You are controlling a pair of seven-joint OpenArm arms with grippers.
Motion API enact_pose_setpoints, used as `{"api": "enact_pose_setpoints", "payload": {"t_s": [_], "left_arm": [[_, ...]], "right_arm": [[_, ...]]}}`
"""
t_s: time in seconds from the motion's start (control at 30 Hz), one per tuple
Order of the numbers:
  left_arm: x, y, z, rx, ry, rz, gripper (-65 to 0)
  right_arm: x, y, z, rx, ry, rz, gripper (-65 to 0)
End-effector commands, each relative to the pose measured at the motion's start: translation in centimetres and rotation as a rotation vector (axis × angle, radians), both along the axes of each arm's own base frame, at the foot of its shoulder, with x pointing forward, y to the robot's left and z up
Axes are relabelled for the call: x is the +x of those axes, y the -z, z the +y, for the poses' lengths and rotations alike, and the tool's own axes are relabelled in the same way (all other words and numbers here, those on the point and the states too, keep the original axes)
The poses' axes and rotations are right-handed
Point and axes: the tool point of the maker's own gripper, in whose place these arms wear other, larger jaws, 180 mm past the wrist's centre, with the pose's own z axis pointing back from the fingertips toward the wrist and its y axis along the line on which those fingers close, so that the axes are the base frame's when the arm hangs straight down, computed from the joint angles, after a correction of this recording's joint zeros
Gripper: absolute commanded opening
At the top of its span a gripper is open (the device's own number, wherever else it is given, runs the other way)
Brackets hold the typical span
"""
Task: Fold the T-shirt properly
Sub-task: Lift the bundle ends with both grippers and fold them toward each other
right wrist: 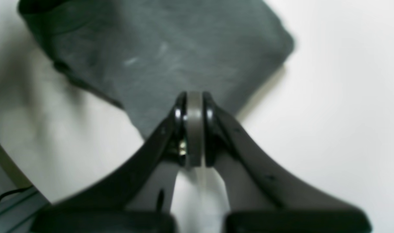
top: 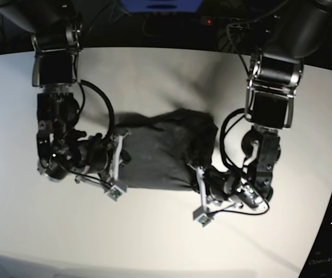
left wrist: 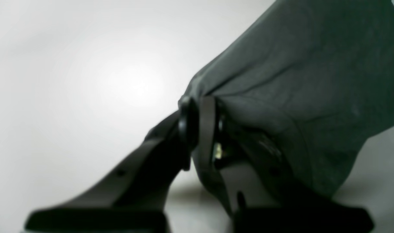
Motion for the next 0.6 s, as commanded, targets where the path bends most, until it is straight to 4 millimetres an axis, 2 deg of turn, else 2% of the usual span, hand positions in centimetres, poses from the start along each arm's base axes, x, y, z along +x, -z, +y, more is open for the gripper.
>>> {"api": "enact_pose_setpoints", "payload": {"t_s": [0.0,0.13,0.37,0.5,0.57], "left_arm": [[1.7,-2.5,-0.4,-0.024,0.003,-0.068,-61.8],[1.8,-2.4,-0.2,-0.021,0.0,-0.068,-61.8],[1.8,-2.4,0.0,-0.019,-0.003,-0.069,-61.8],[1.8,-2.5,0.0,-0.019,-0.003,-0.07,-61.8],[2.5,-3.4,0.1,-0.018,-0.004,-0.09,-61.8]], "right_arm": [[1.0,-1.4,0.7,0.038,-0.005,-0.051,-64.4],[0.9,-1.4,1.5,0.072,-0.006,-0.06,-64.4],[-0.1,2.1,3.6,0.136,-0.025,0.029,-64.4],[-0.4,2.8,4.6,0.151,-0.054,0.034,-64.4],[-0.6,3.0,4.6,0.14,-0.068,0.033,-64.4]]}}
